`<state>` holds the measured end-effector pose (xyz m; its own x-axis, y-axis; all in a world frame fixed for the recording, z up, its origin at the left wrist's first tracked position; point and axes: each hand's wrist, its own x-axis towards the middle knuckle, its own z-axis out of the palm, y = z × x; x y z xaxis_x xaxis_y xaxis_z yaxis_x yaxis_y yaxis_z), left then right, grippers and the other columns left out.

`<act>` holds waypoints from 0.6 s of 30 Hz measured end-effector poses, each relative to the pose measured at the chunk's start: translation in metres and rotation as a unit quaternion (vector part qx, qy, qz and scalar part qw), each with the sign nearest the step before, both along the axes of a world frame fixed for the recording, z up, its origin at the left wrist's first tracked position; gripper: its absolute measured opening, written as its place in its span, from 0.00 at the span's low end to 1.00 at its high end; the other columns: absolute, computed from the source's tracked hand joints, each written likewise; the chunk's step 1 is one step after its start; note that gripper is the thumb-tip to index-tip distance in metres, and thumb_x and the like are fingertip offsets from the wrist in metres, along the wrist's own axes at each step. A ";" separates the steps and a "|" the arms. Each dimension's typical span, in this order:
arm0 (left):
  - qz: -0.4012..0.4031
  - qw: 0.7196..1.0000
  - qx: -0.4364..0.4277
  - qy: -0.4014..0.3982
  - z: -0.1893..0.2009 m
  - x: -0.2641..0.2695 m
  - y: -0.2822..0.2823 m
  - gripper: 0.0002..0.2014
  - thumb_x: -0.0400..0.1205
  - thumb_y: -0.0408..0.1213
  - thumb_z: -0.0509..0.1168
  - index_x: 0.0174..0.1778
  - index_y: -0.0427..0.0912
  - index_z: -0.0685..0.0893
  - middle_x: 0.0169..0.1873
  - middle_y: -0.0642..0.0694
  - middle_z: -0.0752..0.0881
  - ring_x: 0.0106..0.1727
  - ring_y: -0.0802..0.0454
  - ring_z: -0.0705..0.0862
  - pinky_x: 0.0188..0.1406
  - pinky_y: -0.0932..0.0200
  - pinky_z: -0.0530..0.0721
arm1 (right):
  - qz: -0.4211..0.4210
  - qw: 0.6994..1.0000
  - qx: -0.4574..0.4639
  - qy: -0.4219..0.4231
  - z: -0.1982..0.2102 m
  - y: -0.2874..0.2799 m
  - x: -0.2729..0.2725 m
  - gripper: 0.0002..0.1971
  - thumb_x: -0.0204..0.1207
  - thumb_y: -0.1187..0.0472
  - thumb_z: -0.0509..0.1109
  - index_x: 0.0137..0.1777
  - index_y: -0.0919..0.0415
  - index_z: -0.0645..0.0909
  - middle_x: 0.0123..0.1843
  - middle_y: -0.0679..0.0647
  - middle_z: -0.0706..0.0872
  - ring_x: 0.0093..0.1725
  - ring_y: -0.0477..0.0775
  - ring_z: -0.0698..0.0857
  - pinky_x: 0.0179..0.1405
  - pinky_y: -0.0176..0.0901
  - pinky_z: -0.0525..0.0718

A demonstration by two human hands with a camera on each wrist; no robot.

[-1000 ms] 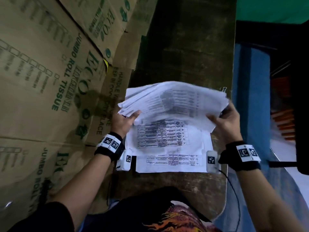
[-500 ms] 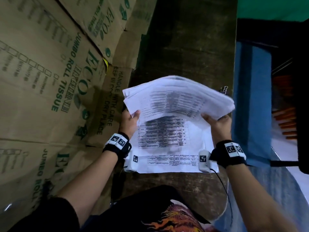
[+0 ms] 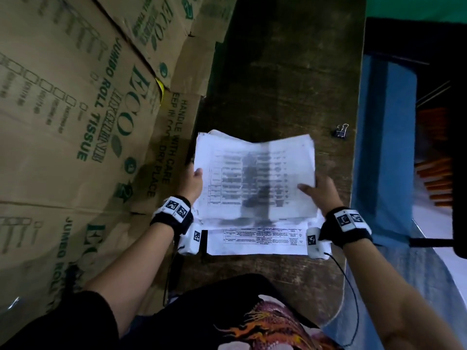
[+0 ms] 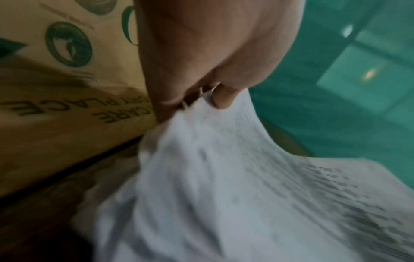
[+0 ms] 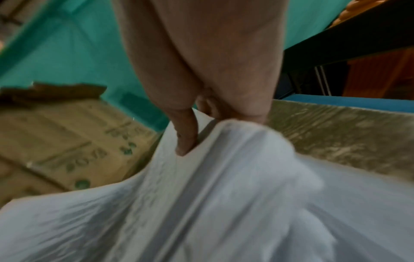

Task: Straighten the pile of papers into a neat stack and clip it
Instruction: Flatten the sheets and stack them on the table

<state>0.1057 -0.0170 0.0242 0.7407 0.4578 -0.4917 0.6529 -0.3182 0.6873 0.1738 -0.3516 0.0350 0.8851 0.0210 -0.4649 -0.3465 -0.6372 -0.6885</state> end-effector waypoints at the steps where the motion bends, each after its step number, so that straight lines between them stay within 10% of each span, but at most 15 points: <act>1: -0.013 0.999 0.017 0.034 -0.004 -0.003 -0.002 0.22 0.87 0.40 0.52 0.77 0.37 0.65 0.73 0.35 0.73 0.72 0.36 0.73 0.70 0.47 0.72 | 0.030 0.999 -0.037 0.021 -0.008 0.004 -0.003 0.21 0.73 0.62 0.77 0.64 0.68 0.79 0.60 0.68 0.85 0.56 0.61 0.85 0.53 0.51 0.83; 5: -0.033 0.994 0.056 0.090 -0.017 -0.012 -0.005 0.35 0.82 0.41 0.65 0.81 0.39 0.55 0.78 0.37 0.65 0.75 0.36 0.70 0.71 0.49 0.70 | 0.063 0.983 -0.158 0.061 -0.016 0.022 -0.015 0.38 0.73 0.56 0.77 0.77 0.66 0.62 0.72 0.72 0.71 0.72 0.72 0.71 0.70 0.62 0.75; 12: -0.048 0.979 0.103 0.170 -0.029 -0.021 0.002 0.51 0.71 0.48 0.76 0.81 0.47 0.48 0.81 0.35 0.50 0.82 0.32 0.50 0.79 0.34 0.60 | -0.045 0.995 -0.038 0.084 -0.003 0.040 -0.024 0.38 0.71 0.66 0.79 0.76 0.68 0.61 0.73 0.66 0.76 0.70 0.65 0.77 0.61 0.47 0.75; 18: -0.045 0.992 0.027 0.111 -0.022 -0.035 0.001 0.40 0.71 0.33 0.73 0.75 0.43 0.57 0.65 0.38 0.78 0.63 0.39 0.79 0.53 0.53 0.78 | -0.029 0.997 0.013 0.076 0.009 0.005 -0.038 0.21 0.71 0.70 0.77 0.63 0.70 0.79 0.58 0.63 0.86 0.54 0.59 0.85 0.52 0.48 0.82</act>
